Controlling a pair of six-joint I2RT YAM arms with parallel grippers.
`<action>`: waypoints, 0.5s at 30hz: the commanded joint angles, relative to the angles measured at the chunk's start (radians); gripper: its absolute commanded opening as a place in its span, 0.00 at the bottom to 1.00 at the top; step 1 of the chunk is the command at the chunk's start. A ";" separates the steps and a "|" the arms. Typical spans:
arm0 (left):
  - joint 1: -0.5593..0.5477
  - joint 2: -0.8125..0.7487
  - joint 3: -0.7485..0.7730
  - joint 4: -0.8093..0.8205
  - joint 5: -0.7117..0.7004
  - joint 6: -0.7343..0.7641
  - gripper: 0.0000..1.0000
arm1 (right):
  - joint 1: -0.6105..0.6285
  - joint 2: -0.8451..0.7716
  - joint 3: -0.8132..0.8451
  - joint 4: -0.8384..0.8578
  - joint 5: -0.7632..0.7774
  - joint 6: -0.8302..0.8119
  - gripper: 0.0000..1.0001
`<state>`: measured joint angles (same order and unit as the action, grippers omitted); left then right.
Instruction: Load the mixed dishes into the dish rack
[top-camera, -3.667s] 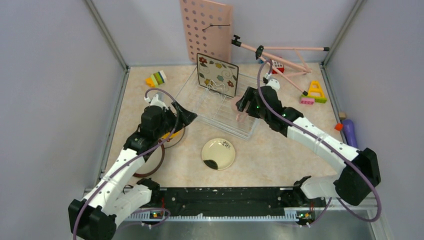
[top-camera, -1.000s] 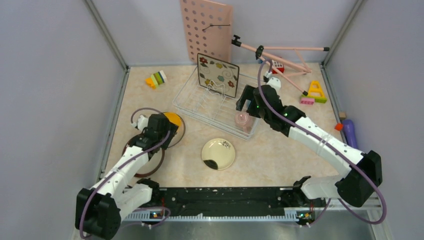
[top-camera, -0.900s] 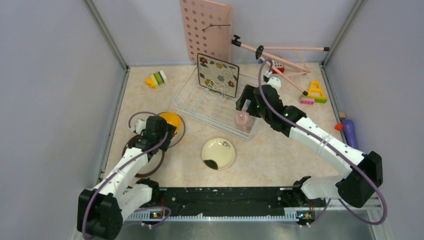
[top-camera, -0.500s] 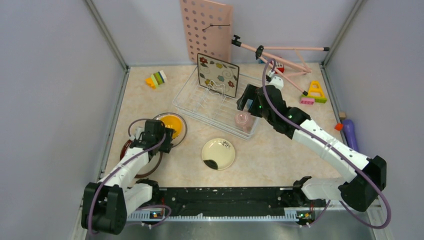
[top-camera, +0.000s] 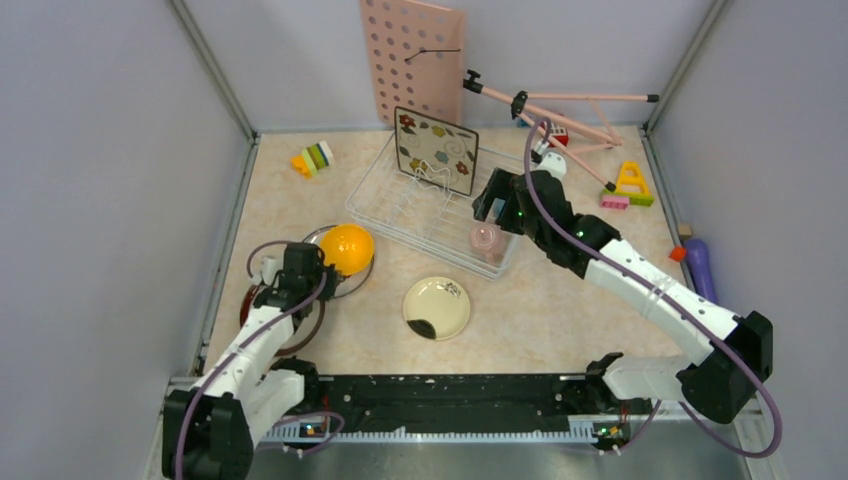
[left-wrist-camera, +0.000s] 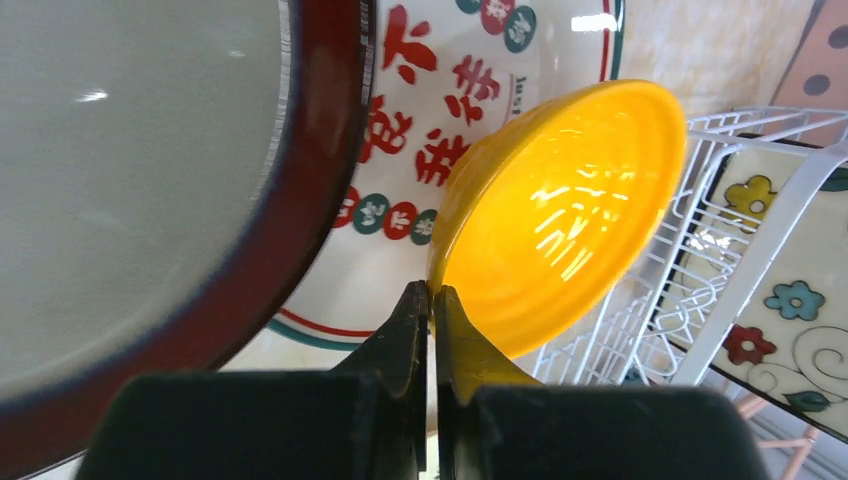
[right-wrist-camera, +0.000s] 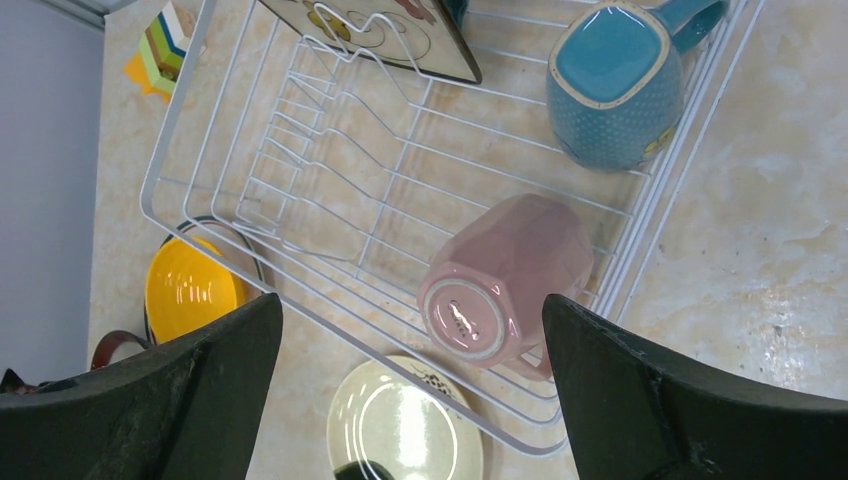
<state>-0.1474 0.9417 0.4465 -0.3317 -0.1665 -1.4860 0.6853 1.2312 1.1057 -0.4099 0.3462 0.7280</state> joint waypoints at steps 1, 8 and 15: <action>0.005 -0.107 0.059 -0.107 -0.064 0.050 0.00 | 0.005 -0.035 0.014 0.007 0.016 -0.016 0.99; 0.005 -0.258 0.144 -0.135 -0.128 0.319 0.00 | 0.005 -0.059 -0.016 0.124 -0.217 -0.149 0.98; 0.005 -0.307 0.170 0.061 0.159 0.705 0.00 | 0.006 -0.062 -0.049 0.277 -0.572 -0.244 0.98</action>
<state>-0.1448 0.6697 0.5804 -0.4274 -0.1886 -1.0485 0.6853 1.1950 1.0649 -0.2699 0.0067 0.5667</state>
